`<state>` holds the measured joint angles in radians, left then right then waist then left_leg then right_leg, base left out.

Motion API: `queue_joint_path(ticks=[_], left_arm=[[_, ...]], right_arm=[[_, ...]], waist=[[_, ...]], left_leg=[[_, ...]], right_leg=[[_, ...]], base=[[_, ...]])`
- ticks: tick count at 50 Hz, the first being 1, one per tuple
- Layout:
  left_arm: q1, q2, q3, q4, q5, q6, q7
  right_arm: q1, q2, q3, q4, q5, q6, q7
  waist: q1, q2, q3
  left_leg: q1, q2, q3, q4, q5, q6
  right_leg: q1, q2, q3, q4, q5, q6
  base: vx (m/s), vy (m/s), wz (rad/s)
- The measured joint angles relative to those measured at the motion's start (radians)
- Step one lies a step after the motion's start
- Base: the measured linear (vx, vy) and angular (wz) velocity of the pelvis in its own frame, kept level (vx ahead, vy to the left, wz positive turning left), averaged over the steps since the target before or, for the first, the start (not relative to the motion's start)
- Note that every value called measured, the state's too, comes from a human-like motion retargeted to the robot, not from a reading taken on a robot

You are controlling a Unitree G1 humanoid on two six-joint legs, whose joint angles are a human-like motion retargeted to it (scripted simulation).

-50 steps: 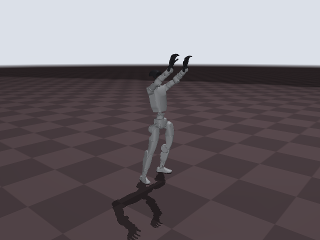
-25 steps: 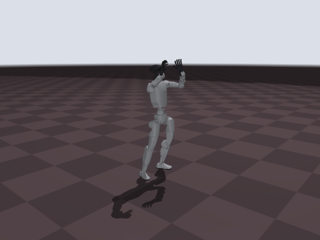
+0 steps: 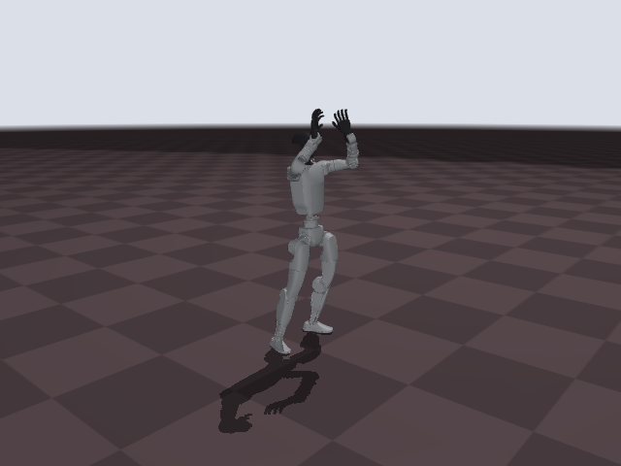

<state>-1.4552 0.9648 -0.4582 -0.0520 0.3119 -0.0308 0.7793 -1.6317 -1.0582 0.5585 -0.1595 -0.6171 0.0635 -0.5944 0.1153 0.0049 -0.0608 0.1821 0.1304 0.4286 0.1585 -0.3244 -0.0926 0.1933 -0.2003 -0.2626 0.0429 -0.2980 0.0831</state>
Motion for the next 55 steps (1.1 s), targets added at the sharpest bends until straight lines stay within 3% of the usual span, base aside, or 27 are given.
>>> queue_joint_path(ticks=[2, 4, 8, 10, 12, 16, 19, 22, 25, 30, 33, 37, 42, 45, 48, 50, 52, 55], left_arm=[[0.178, 0.043, 0.146, -0.179, 0.067, -0.001, 0.024], [0.281, 0.053, 0.208, -0.277, 0.087, -0.003, 0.059], [0.248, 0.07, 0.141, -0.274, 0.09, 0.015, 0.09], [-0.003, 0.047, -0.072, -0.065, 0.093, 0.032, 0.102], [-0.3, -0.051, -0.333, 0.271, 0.085, 0.057, 0.099], [-0.645, -0.332, -0.694, 0.98, -0.033, 0.08, -0.028], [-0.735, -0.504, -0.81, 1.358, -0.188, 0.047, -0.17], [-0.761, -0.549, -0.776, 1.443, -0.301, 0.036, -0.236], [-0.725, -0.463, -0.658, 1.225, -0.339, 0.032, -0.21], [-0.45, -0.169, -0.406, 0.526, -0.161, 0.031, -0.094], [-0.169, -0.002, -0.147, 0.143, -0.008, 0.029, -0.082], [0.223, 0.113, 0.156, -0.191, 0.06, 0.008, -0.054], [0.367, 0.257, 0.165, -0.345, 0.05, -0.009, -0.003], [0.185, 0.334, -0.027, -0.286, 0.017, -0.014, 0.029], [-0.325, 0.225, -0.493, 0.067, 0.018, 0.015, 0.055], [-0.588, 0.094, -0.723, 0.372, 0.031, 0.049, 0.036], [-0.738, -0.016, -0.859, 0.648, 0.02, 0.061, -0.036], [-0.824, -0.096, -0.942, 0.916, -0.042, 0.021, -0.199]], right_arm=[[0.148, -0.043, -0.134, -0.131, -0.057, -0.004, -0.012], [0.225, -0.056, -0.194, -0.183, -0.075, 0.003, -0.028], [0.208, -0.067, -0.141, -0.107, -0.089, 0.048, -0.084], [0.014, -0.052, 0.066, 0.118, -0.076, 0.075, -0.157], [-0.237, 0.033, 0.349, 0.446, -0.023, 0.084, -0.193], [-0.503, 0.316, 0.751, 1.09, 0.163, 0.051, -0.03], [-0.546, 0.473, 0.821, 1.413, 0.353, 0.016, 0.105], [-0.562, 0.491, 0.718, 1.464, 0.503, 0.01, 0.104], [-0.524, 0.368, 0.588, 1.205, 0.562, -0.003, 0.049], [-0.271, 0.044, 0.351, 0.49, 0.379, -0.027, -0.003], [-0.01, -0.143, 0.099, 0.1, 0.214, -0.046, 0.026], [0.339, -0.244, -0.225, -0.23, 0.071, -0.058, 0.074], [0.406, -0.295, -0.274, -0.367, 0.043, -0.045, 0.109], [0.227, -0.313, -0.092, -0.31, 0.063, -0.015, 0.066], [-0.264, -0.224, 0.397, 0.01, 0.14, -0.011, 0.032], [-0.541, -0.092, 0.668, 0.286, 0.212, -0.019, 0.065], [-0.693, 0.057, 0.813, 0.555, 0.264, -0.021, 0.139], [-0.753, 0.244, 0.842, 0.869, 0.305, -0.017, 0.252]], waist=[[0.006, -0.001, 0.043], [0.01, -0.004, 0.064], [0.015, -0.016, 0.031], [0.017, -0.027, -0.003], [0.013, -0.035, -0.027], [-0.009, -0.04, -0.061], [-0.015, -0.044, -0.069], [-0.005, -0.043, -0.063], [0.008, -0.04, -0.048], [0.011, -0.039, 0.002], [0.008, -0.03, 0.057], [-0.019, -0.008, 0.106], [-0.049, -0.002, 0.084], [-0.055, -0.009, 0.031], [-0.043, -0.013, -0.011], [-0.04, -0.007, -0.017], [-0.045, 0.006, -0.012], [-0.063, 0.026, -0.017]], left_leg=[[0.019, 0.001, 0.013, -0.005, 0.0, 0.003], [0.028, 0.001, 0.024, -0.007, 0.002, 0.006], [0.028, 0.001, 0.034, -0.008, 0.006, 0.008], [0.015, 0.004, 0.03, -0.004, 0.007, 0.004], [0.002, 0.006, 0.022, -0.004, 0.01, -0.003], [-0.026, 0.008, 0.007, -0.004, 0.02, -0.008], [-0.045, 0.008, 0.003, -0.006, 0.027, -0.009], [-0.053, 0.007, 0.005, -0.01, 0.03, -0.009], [-0.051, 0.008, 0.01, -0.012, 0.029, -0.006], [-0.041, 0.006, 0.015, -0.007, 0.027, 0.003], [-0.032, 0.007, 0.014, -0.001, 0.023, 0.001], [-0.03, 0.008, 0.012, -0.002, 0.023, -0.007], [-0.046, 0.004, 0.018, -0.018, 0.031, -0.016], [-0.064, 0.002, 0.022, -0.02, 0.035, -0.017], [-0.073, 0.003, 0.019, -0.014, 0.036, -0.022], [-0.074, 0.005, 0.014, -0.008, 0.037, -0.027], [-0.072, 0.007, 0.011, -0.003, 0.037, -0.032], [-0.069, 0.01, 0.012, -0.002, 0.037, -0.038]], right_leg=[[0.005, 0.001, 0.015, 0.006, -0.002, -0.001], [0.004, 0.002, 0.027, 0.009, -0.001, -0.001], [-0.001, 0.002, 0.035, 0.008, 0.002, 0.005], [-0.008, 0.003, 0.028, 0.006, 0.004, 0.012], [-0.012, 0.005, 0.015, 0.002, 0.007, 0.02], [-0.026, 0.007, -0.008, -0.005, 0.017, 0.035], [-0.043, 0.008, -0.014, -0.007, 0.022, 0.046], [-0.054, 0.009, -0.009, -0.008, 0.023, 0.049], [-0.057, 0.01, 0.002, -0.01, 0.023, 0.043], [-0.053, 0.008, 0.018, -0.004, 0.021, 0.026], [-0.045, 0.009, 0.022, 0.001, 0.016, 0.022], [-0.043, 0.01, 0.023, 0.001, 0.016, 0.024], [-0.063, 0.01, 0.025, -0.011, 0.025, 0.031], [-0.083, 0.009, 0.024, -0.014, 0.03, 0.039], [-0.086, 0.007, 0.016, -0.013, 0.033, 0.049], [-0.08, 0.006, 0.007, -0.011, 0.034, 0.054], [-0.074, 0.007, 0.001, -0.008, 0.036, 0.054], [-0.073, 0.009, 0.0, -0.004, 0.035, 0.05]], base=[[-0.02, -0.01, -0.34], [-0.02, -0.01, -0.3], [0.0, 0.0, -0.05], [-0.01, -0.01, 0.1], [-0.03, -0.02, 0.26], [-0.05, -0.02, 0.23], [-0.06, -0.02, 0.08], [0.0, 0.0, 0.0], [0.0, 0.0, 0.0], [0.0, 0.0, 0.0], [0.0, 0.0, 0.0], [0.0, 0.0, 0.0], [0.0, 0.0, 0.0], [0.0, 0.0, 0.0], [0.0, 0.0, 0.0], [0.0, 0.0, 0.0], [0.0, 0.0, 0.0], [0.0, 0.0, 0.0]])
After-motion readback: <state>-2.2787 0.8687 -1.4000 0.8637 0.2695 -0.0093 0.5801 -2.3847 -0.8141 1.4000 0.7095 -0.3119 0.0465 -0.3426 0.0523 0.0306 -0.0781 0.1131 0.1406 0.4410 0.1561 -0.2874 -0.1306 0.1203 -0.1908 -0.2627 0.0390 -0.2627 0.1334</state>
